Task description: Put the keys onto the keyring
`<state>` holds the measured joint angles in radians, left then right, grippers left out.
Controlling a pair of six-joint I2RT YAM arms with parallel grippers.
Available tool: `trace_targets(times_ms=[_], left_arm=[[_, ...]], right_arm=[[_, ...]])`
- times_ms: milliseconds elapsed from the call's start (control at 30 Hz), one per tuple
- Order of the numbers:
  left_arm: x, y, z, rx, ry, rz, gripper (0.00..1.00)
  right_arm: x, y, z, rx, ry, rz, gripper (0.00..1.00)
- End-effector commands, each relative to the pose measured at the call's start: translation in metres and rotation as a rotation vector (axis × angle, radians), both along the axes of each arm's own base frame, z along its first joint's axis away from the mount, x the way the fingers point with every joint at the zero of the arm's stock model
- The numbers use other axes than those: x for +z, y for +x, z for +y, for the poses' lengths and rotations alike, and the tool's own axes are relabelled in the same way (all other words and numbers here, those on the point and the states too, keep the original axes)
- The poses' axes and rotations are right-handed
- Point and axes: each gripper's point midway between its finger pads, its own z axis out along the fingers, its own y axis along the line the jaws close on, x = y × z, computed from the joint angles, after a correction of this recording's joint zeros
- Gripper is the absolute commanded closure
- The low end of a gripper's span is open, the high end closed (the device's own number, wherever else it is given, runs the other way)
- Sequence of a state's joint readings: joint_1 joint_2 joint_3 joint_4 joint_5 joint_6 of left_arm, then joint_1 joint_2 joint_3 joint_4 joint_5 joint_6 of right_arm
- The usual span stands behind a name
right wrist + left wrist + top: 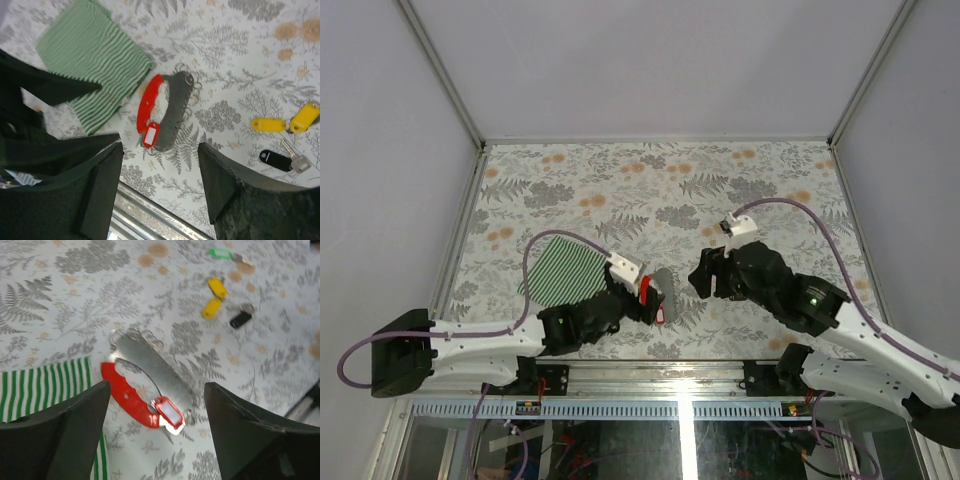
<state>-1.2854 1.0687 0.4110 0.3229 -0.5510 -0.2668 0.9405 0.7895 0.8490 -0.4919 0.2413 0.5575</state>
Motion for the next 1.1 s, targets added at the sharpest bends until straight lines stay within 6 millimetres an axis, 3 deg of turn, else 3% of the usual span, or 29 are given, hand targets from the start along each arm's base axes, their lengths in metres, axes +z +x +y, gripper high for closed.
trace_targets(times_ms=[0,200,367,567,733,1067], left_arm=[[0.012,0.028,0.008,0.089,-0.105,0.175,0.23],[0.005,0.039,0.007,0.036,-0.098,0.296,0.27],[-0.021,0.029,-0.006,-0.051,-0.109,0.447,0.36],[-0.057,0.021,-0.015,-0.075,-0.046,0.557,0.44],[-0.073,0.013,-0.007,-0.029,-0.026,0.626,0.46],[-0.098,-0.007,-0.004,0.050,0.000,0.702,0.44]], right_arm=[[-0.026,0.001,0.002,-0.029,-0.059,0.114,0.33],[-0.072,-0.001,0.003,-0.034,0.047,0.301,0.36],[-0.105,-0.011,0.007,-0.021,0.131,0.338,0.37],[-0.128,-0.015,0.002,-0.062,0.198,0.327,0.41],[-0.137,-0.015,-0.008,-0.116,0.176,0.340,0.41],[-0.128,-0.009,-0.016,-0.156,0.156,0.309,0.41]])
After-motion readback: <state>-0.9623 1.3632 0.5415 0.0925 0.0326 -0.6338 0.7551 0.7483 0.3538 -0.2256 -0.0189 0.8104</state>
